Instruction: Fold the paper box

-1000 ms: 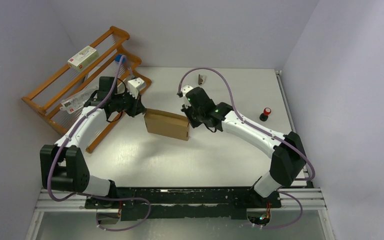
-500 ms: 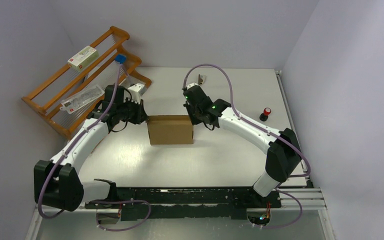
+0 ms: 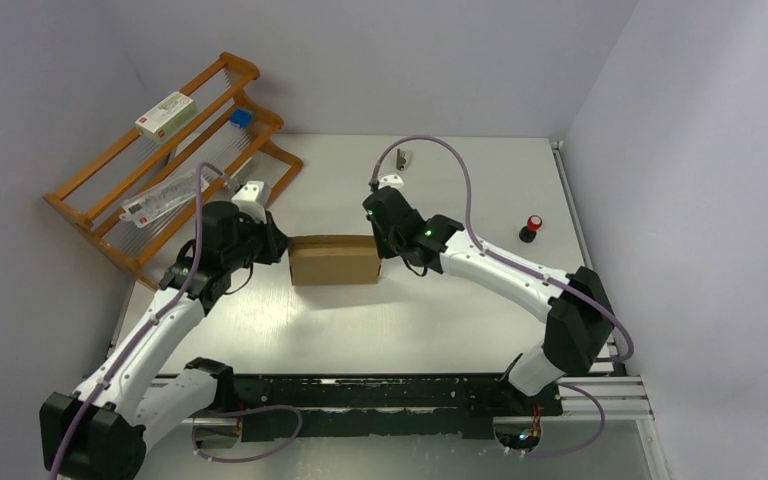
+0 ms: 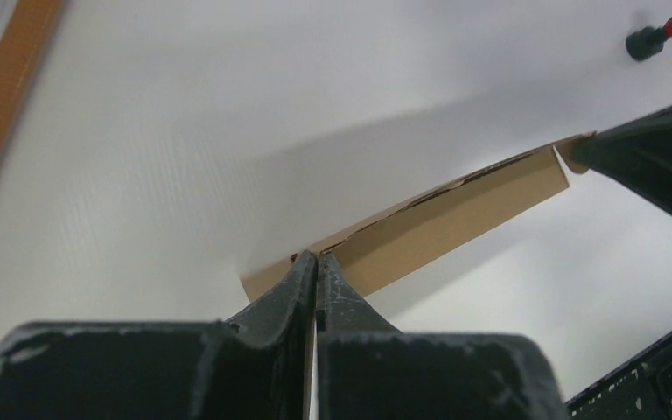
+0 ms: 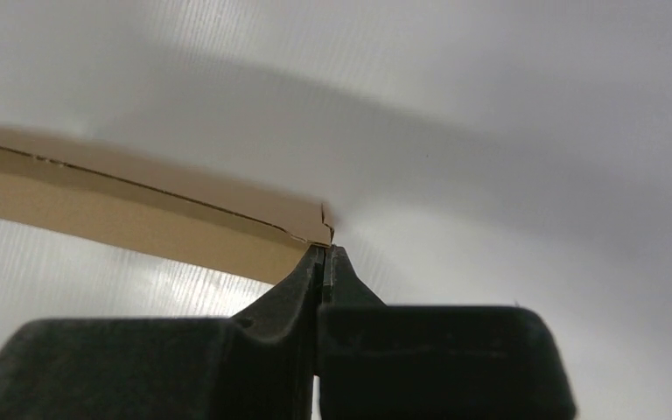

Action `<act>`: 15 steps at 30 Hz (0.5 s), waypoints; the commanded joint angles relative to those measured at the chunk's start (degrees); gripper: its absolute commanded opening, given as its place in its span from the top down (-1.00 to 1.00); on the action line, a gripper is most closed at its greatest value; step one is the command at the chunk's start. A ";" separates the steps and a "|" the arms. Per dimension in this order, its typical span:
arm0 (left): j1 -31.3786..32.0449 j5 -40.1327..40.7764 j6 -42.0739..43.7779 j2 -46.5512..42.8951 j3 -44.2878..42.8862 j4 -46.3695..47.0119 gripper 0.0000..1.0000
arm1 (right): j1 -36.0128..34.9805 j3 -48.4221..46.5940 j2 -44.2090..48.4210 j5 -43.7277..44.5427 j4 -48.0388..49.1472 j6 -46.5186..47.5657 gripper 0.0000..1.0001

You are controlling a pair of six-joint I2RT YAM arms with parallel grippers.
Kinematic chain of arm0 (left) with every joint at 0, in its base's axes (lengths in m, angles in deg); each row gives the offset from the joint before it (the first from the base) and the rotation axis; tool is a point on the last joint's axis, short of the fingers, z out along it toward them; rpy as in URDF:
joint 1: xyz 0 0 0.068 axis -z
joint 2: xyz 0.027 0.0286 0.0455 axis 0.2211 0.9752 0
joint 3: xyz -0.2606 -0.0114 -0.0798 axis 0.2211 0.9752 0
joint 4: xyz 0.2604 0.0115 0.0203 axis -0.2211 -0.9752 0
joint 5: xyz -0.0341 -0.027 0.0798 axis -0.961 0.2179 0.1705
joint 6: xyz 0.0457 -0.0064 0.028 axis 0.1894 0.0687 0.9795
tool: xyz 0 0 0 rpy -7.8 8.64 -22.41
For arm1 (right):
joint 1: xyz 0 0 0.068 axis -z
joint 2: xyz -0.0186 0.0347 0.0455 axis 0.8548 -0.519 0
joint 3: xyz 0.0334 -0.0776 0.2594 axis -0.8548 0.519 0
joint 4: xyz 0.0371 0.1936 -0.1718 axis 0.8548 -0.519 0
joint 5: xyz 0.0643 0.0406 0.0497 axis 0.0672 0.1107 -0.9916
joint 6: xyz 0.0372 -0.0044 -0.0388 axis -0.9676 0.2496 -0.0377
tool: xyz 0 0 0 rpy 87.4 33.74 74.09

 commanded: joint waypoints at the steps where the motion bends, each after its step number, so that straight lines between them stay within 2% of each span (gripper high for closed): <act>1: 2.47 1.42 -4.94 -3.78 2.83 8.34 0.90 | -3.70 3.15 3.84 3.04 10.80 -2.20 1.00; 7: 4.32 4.64 -7.42 -5.75 7.54 13.14 0.90 | -6.07 7.33 5.98 7.25 16.47 -3.75 1.00; 15: 5.62 5.90 -10.04 -6.06 11.50 18.43 0.90 | -7.13 9.72 5.69 10.21 18.67 -8.75 1.00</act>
